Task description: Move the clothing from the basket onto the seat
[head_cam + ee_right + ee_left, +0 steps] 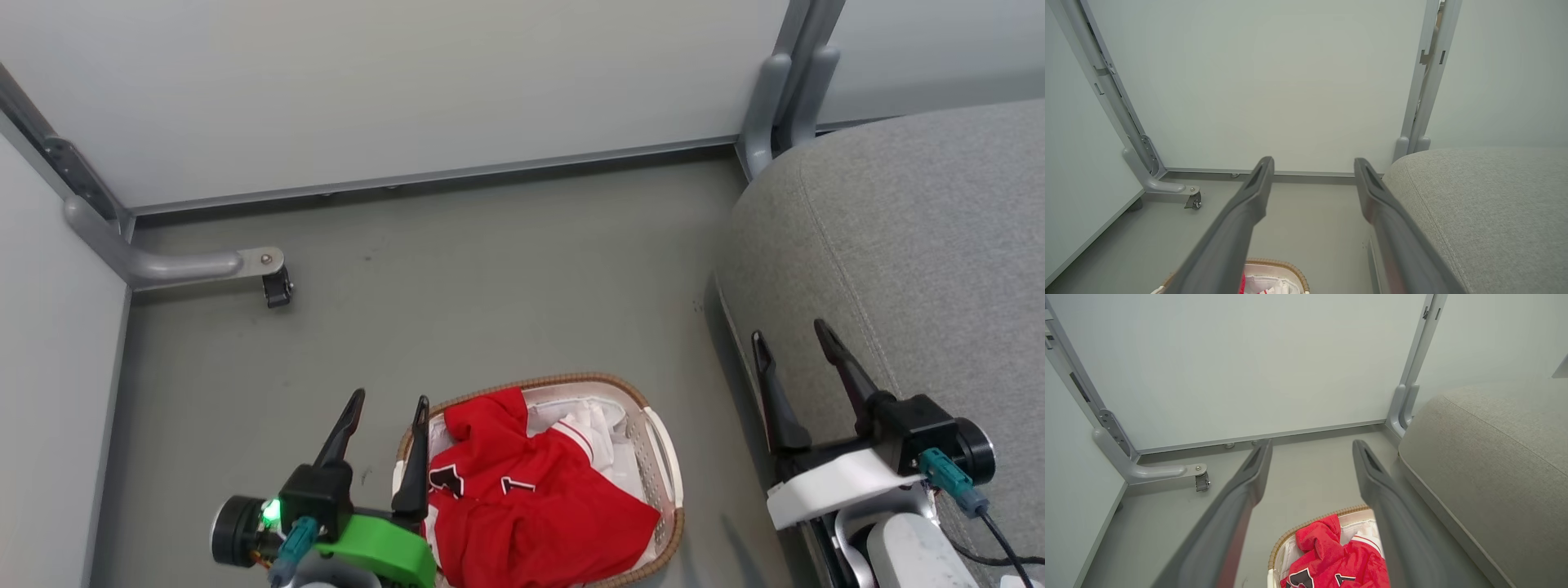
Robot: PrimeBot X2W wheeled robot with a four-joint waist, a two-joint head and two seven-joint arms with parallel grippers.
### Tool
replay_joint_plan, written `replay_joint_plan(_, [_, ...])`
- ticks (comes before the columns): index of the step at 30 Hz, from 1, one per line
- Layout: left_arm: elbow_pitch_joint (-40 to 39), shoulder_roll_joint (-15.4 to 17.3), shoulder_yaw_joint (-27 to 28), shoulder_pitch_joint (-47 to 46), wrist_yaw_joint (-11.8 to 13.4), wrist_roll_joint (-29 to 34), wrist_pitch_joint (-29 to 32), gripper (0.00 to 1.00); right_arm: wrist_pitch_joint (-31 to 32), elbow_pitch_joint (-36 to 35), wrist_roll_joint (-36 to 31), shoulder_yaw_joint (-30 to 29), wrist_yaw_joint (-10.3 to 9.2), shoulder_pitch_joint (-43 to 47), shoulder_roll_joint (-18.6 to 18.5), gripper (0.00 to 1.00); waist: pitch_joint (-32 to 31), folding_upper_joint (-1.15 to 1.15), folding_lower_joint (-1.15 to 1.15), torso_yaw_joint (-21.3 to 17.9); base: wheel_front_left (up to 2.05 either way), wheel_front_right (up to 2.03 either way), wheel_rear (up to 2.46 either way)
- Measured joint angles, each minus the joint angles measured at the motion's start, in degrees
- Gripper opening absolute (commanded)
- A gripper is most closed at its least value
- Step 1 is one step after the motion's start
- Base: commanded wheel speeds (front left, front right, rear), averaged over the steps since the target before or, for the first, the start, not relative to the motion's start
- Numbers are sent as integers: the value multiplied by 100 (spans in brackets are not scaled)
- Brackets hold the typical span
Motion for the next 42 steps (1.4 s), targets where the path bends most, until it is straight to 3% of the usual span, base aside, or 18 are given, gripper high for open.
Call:
replay_joint_plan(10, [1481, 0, -525, -1686, -98, 254, -2, 100, -1, -341, -97, -212, 2, -772, -2, 100, 939, 0, 0, -21, 0, 0, 0])
replay_joint_plan(24, [4112, -4, -1222, -3531, -85, 25, 32, 100, 0, -768, 140, -189, 2, -1755, -9, 100, 2598, 0, 1, -391, 0, 0, 0])
replay_joint_plan(36, [5327, 11, -1257, -4562, 198, -129, 38, 100, 0, -1062, 353, -144, 2, -2201, -9, 100, 3874, 0, 1, -763, 0, 0, 0])
replay_joint_plan(42, [5614, 45, -1261, -4754, 187, -165, 36, 99, 0, -1070, 369, -132, 2, -2222, -9, 100, 4263, 0, 1, -932, 0, 0, 0])
